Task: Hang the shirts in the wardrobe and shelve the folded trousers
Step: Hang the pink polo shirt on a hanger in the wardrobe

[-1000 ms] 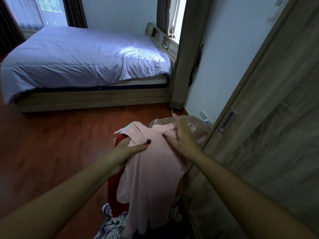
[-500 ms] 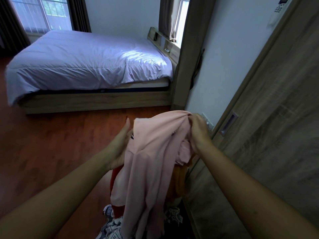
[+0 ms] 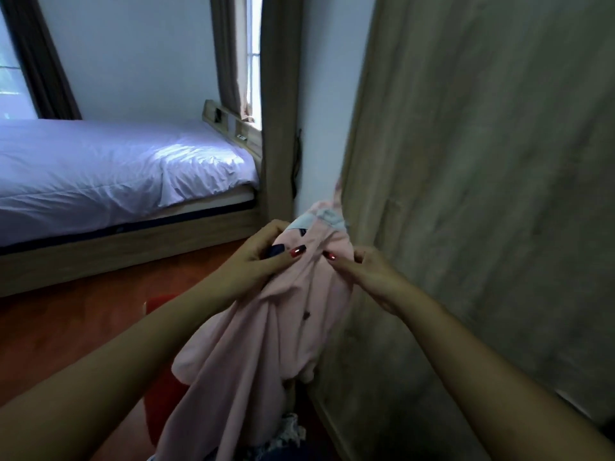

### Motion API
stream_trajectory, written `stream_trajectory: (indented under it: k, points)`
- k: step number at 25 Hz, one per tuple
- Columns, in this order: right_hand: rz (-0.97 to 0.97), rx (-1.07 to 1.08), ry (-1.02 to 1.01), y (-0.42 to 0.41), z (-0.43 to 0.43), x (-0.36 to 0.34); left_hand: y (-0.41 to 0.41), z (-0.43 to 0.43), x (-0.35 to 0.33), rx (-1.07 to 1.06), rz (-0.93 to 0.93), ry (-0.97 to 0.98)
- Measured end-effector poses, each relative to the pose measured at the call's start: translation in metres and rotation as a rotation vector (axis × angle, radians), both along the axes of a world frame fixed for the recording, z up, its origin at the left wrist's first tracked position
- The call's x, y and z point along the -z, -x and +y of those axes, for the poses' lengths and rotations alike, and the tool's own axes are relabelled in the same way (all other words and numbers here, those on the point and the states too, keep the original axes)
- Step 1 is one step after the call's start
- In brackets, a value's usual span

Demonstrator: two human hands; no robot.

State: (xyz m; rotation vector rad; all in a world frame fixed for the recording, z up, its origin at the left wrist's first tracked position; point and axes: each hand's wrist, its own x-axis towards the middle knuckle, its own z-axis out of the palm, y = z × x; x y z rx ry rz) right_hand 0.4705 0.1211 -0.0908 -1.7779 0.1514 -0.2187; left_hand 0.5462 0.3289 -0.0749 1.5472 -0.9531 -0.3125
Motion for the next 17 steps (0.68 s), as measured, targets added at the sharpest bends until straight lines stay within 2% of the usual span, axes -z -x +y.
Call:
stream_trajectory:
  k: [5,8,10,13,17]
  points:
    - [-0.225,0.282,-0.079,0.143,-0.067,-0.055,0.071,-0.079,-0.031,0.127,-0.259,0.0]
    - [-0.281,0.3,-0.069,0.225,-0.087,-0.084,0.12,-0.125,-0.047,0.218,-0.46,0.037]
    - [-0.314,0.383,0.003,0.279,-0.103,-0.101,0.158,-0.157,-0.061,0.269,-0.627,0.075]
    - [-0.34,0.582,0.243,0.353,-0.124,-0.117,0.207,-0.199,-0.072,0.327,-0.689,0.1]
    - [-0.396,0.804,0.298,0.434,-0.142,-0.129,0.265,-0.251,-0.056,0.464,-0.818,0.179]
